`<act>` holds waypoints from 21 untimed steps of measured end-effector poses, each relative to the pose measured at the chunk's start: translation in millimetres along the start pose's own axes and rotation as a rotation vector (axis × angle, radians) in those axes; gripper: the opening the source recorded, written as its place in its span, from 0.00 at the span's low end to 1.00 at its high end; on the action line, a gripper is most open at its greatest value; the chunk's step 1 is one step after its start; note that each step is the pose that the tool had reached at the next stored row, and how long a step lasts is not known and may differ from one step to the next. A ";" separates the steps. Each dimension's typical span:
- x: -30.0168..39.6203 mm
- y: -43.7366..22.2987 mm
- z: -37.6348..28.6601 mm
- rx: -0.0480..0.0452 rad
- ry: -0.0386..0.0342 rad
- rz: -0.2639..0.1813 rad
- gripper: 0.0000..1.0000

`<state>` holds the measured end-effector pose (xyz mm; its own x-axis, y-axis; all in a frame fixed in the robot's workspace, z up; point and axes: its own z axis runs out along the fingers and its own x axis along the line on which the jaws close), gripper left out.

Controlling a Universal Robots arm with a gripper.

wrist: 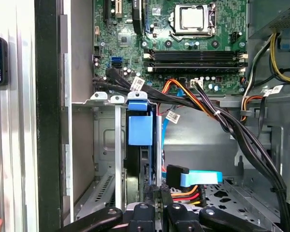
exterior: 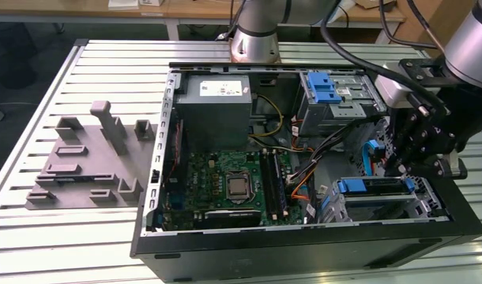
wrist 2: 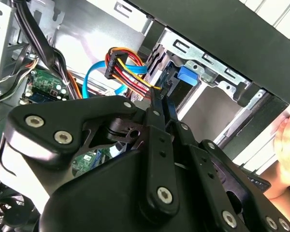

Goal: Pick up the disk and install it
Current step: 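Insert the first disk wire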

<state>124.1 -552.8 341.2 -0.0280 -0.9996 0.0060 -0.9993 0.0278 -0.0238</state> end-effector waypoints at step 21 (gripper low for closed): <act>5.6 0.9 4.9 0.0000 -0.0001 0.000 0.16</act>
<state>123.1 -558.4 336.4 -0.0280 -0.9996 0.0059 -0.9993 0.0279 -0.0238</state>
